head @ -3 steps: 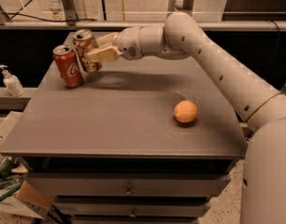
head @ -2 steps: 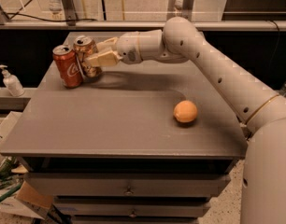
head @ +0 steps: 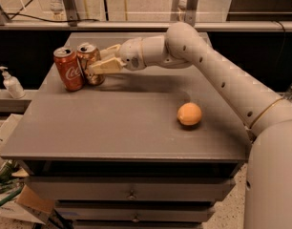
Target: Move orange can near coke can
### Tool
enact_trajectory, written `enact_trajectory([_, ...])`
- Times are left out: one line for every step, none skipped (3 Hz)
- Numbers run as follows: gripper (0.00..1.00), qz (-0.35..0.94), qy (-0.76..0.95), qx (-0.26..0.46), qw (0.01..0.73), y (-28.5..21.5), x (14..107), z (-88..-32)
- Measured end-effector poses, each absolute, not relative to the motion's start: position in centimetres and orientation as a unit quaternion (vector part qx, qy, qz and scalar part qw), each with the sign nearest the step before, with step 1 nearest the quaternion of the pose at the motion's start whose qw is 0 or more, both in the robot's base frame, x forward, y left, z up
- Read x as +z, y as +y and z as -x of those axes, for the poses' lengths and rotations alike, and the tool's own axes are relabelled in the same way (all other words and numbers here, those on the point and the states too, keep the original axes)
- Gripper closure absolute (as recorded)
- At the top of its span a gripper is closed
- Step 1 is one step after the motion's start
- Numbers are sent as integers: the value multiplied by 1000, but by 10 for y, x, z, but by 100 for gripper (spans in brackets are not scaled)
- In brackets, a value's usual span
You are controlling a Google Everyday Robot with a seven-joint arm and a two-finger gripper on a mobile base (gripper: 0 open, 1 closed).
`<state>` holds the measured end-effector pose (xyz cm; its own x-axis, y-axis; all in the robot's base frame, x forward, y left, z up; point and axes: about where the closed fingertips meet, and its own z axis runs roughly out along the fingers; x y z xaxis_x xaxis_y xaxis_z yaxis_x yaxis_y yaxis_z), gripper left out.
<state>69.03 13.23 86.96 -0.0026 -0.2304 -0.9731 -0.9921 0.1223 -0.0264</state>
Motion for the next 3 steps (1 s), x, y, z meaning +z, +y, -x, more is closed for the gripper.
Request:
enact_trajectory([61, 528, 586, 408, 460, 133, 861, -687])
enact_trajectory([38, 528, 587, 408, 458, 133, 860, -687])
enact_trajectory([14, 528, 587, 408, 458, 133, 860, -687])
